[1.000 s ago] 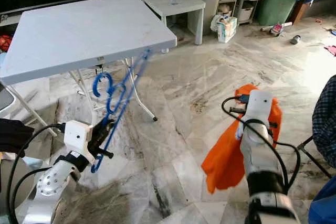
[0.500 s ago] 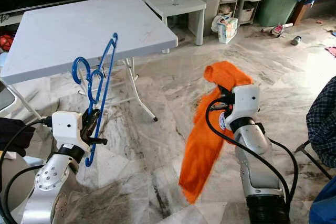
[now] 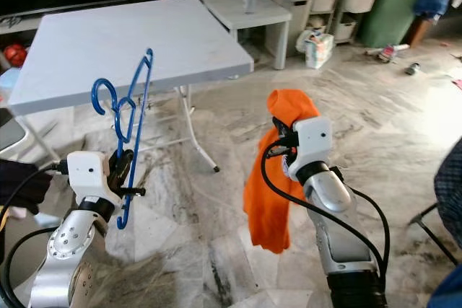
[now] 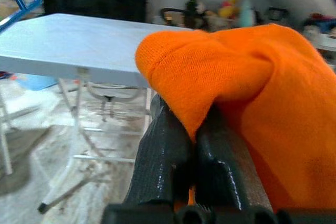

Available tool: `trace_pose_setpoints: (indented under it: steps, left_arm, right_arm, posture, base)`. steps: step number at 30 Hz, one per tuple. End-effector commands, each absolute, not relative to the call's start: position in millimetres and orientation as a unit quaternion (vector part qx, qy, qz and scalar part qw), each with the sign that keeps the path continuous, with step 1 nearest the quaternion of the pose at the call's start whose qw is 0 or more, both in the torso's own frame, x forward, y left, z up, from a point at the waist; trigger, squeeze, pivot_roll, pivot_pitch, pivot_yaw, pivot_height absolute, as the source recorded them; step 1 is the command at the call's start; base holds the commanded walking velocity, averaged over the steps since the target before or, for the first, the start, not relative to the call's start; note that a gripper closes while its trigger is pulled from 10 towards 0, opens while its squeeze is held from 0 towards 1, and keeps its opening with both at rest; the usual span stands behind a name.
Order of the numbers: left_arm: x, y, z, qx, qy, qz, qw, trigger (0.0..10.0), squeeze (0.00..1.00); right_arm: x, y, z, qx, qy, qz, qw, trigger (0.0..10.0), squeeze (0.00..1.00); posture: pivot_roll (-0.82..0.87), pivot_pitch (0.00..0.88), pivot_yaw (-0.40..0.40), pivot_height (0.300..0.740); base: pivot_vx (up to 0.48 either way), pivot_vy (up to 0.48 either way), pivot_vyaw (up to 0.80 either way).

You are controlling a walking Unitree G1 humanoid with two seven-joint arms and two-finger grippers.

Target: Hang hanger

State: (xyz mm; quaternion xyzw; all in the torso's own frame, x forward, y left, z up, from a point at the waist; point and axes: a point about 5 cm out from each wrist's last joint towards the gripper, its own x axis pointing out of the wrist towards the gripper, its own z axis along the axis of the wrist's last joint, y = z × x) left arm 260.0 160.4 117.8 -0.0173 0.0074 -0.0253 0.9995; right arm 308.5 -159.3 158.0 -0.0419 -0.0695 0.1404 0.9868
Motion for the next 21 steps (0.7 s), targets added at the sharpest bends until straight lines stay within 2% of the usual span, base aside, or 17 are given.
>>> trace_pose_setpoints:
  steps: [1,6,16,21]
  left_arm:
    - [261.9,162.5,123.9,-0.018,-0.001,-0.017,1.0,10.0,0.0]
    - [265.0,162.1,125.2,-0.017,-0.003,-0.019,1.0,10.0,0.0]
    - [268.4,162.8,126.7,-0.019,-0.005,-0.018,1.0,10.0,0.0]
    - [268.4,161.4,126.4,-0.023,-0.005,-0.018,1.0,10.0,0.0]
  right_arm:
    - [310.6,-155.7,167.5,-0.046,-0.085,0.146,0.985,10.0,0.0]
    - [310.9,-153.4,169.0,-0.043,-0.088,0.149,0.984,10.0,0.0]
    - [312.6,-152.2,169.3,-0.049,-0.09,0.15,0.983,10.0,0.0]
    - [313.4,-147.1,169.4,-0.051,-0.093,0.157,0.982,10.0,0.0]
  posture:
    - [-0.03,0.0,-0.002,0.74]
    - [-0.03,0.0,-0.005,0.74]
    - [-0.02,0.0,-0.004,0.74]
    - [-0.01,0.0,-0.007,0.74]
  base:
    - [0.424,0.0,0.48]
    - [0.425,0.0,0.45]
    - [0.431,0.0,0.0]
    - [0.446,0.0,0.77]
